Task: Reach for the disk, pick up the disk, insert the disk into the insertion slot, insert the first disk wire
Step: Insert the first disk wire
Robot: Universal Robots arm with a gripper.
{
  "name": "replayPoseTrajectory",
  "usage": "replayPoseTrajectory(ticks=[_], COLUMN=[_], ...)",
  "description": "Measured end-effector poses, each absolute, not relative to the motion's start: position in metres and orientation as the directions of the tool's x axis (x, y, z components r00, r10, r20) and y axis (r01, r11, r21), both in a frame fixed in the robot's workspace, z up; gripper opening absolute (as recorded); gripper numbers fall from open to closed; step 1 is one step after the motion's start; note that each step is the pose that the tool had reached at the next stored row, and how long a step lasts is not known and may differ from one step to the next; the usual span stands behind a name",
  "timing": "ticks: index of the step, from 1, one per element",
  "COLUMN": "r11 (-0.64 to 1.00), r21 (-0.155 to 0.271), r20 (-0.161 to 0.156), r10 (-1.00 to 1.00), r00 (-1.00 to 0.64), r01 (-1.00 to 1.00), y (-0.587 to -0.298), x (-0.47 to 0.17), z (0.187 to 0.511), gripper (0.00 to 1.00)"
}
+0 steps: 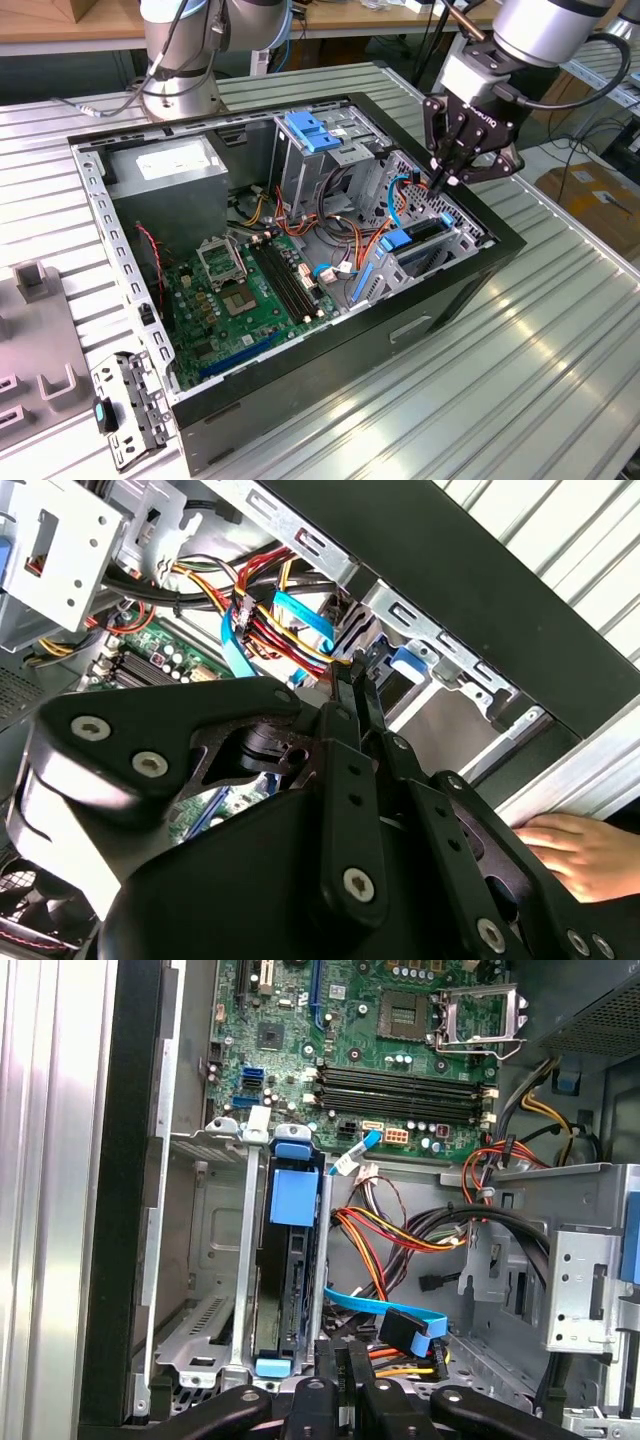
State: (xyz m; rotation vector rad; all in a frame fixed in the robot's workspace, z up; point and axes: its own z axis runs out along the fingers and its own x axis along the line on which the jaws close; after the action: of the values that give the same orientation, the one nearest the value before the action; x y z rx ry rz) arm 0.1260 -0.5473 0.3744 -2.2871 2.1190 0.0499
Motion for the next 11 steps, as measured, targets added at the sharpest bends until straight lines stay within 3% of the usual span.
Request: replayPoseTrajectory(ticks=[11], r11=[-0.037], r21=[0.005], r20=[-0.039], r10=[-0.999], r00=[0.036], r01=[-0.999], y=[-0.557], x=[0.119], z=[0.363], gripper=[0.16])
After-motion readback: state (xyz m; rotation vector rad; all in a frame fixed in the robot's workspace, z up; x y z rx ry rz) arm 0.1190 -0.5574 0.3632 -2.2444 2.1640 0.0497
